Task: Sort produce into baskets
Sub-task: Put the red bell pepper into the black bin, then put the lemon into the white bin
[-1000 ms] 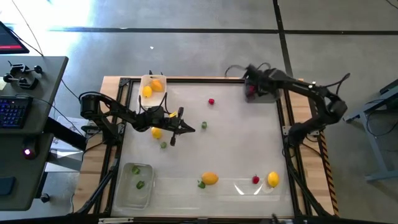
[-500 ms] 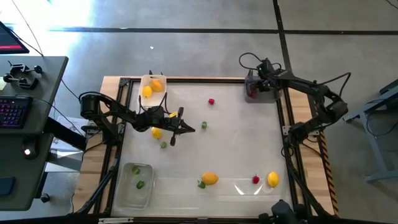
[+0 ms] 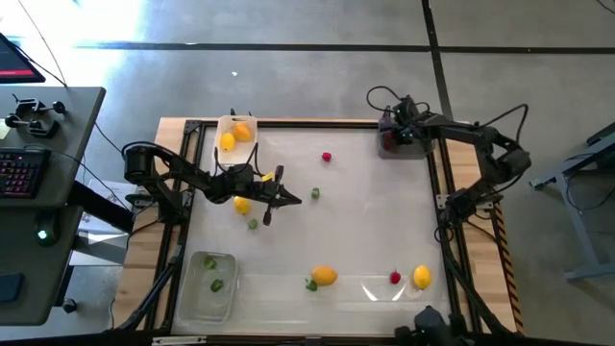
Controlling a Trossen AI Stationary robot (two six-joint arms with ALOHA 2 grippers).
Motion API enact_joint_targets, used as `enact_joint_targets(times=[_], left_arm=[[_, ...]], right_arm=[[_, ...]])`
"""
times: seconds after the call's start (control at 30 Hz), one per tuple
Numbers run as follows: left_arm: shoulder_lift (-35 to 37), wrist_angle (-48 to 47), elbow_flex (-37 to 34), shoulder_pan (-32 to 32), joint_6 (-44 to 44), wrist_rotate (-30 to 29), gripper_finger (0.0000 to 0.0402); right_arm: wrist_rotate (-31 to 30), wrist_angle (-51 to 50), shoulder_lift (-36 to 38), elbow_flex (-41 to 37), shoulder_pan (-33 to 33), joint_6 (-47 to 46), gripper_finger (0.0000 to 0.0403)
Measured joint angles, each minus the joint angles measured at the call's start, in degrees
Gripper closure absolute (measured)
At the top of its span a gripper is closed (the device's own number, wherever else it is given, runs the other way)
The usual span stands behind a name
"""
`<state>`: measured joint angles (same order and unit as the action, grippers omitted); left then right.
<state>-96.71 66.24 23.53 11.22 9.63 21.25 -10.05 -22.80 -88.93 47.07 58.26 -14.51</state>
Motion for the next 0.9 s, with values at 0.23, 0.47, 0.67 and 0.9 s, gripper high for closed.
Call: enact_joint_targets(times=[0.23, 0.47, 0.67, 0.9], left_arm=[[0.0, 0.02, 0.0, 0.0, 0.0, -0.01, 0.0401], [0.0, 0.0, 0.0, 0.0, 0.0, -0.02, 0.0401], [0.0, -0.02, 0.0, 0.0, 0.0, 0.0, 0.0401], [0.0, -0.04, 0.0, 0.0, 0.5, -0.02, 0.0401]], right_arm=[[-1.81, -0.04, -0.65, 0.76, -0.15, 0.58, 0.033], [-3.36, -3.91, -0.63, 4.16, -1.92, 0.88, 0.0231], [-3.89, -8.29, -0.63, 9.13, -5.69, 3.59, 0.0204], [-7.88, -14.69, 1.76, 15.42, -14.73, 3.28, 0.0248]])
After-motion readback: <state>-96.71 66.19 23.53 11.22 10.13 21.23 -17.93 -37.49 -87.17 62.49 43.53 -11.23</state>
